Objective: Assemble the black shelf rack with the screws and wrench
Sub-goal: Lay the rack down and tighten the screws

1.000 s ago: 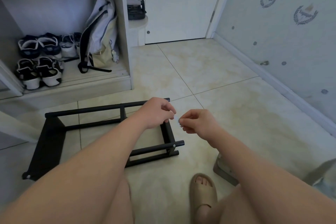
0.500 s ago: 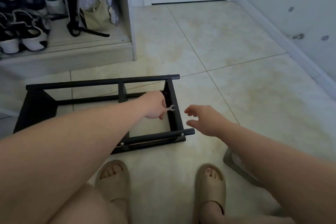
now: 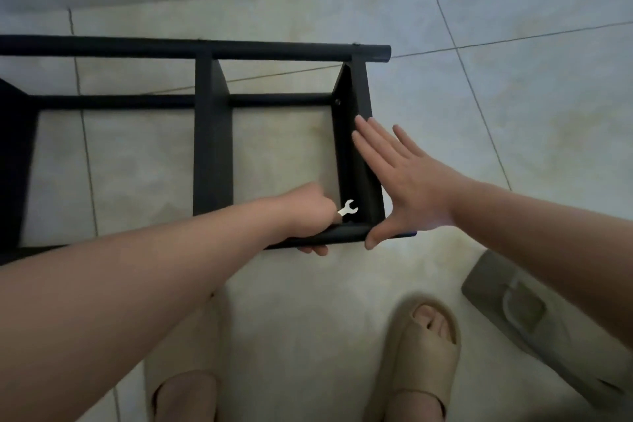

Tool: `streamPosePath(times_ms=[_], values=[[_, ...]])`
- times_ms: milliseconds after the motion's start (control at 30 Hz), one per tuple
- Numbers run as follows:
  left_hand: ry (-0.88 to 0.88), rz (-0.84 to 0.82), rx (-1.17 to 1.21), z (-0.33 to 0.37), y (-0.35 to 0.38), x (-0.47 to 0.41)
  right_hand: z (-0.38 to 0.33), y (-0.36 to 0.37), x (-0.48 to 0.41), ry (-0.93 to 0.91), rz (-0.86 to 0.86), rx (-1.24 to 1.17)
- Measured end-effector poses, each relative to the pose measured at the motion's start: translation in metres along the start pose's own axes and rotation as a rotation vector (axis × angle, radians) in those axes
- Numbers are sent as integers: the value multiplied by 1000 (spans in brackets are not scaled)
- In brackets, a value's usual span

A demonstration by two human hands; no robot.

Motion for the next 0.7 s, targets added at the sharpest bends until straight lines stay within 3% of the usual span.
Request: streamPosePath(times_ms=[133, 400, 700], values=[[-5, -28, -7, -2, 5, -4, -1, 14, 7, -18, 75, -10], [-81, -199, -83, -19, 28, 3, -39, 41, 39, 47, 78, -33], [-63, -270, -228, -30, 30, -1, -66, 53, 51, 72, 111, -11]])
Point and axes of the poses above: each hand's wrist, its own x-axis away from the middle knuckle, its own y-axis out of the palm, z = x × y, the point moved 1 cm from there along -x, towards the middle knuckle, and after that the axes turned 12 degrees about -y, right-handed, at the moved point
